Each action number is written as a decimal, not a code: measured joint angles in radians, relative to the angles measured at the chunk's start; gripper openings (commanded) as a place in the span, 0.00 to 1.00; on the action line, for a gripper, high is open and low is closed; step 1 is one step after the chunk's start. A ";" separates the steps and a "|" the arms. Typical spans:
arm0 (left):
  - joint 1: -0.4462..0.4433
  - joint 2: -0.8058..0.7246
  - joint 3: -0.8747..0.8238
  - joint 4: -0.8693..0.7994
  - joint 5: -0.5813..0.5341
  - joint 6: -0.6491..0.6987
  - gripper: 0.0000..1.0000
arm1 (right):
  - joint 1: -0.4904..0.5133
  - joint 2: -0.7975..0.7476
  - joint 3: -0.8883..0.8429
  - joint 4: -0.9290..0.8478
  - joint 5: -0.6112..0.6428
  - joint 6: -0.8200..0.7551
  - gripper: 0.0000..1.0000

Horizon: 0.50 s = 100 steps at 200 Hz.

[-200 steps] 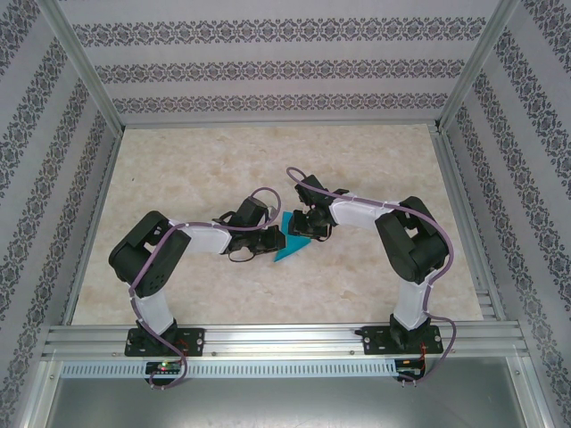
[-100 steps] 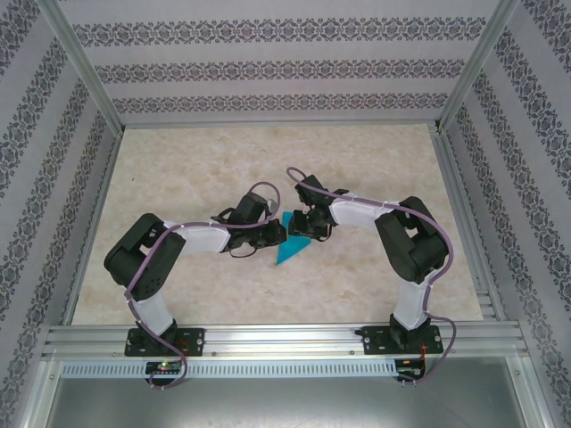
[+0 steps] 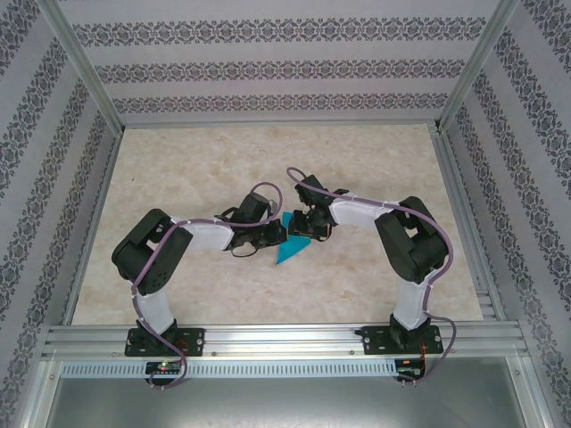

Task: Fold a paper plane with a square sheet of paper (pick it up from the middle)
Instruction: Fourth fold the wing at the center of the table.

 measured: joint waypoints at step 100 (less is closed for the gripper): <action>0.000 0.006 0.001 -0.016 -0.003 0.000 0.07 | 0.000 -0.006 0.008 -0.008 -0.005 -0.003 0.37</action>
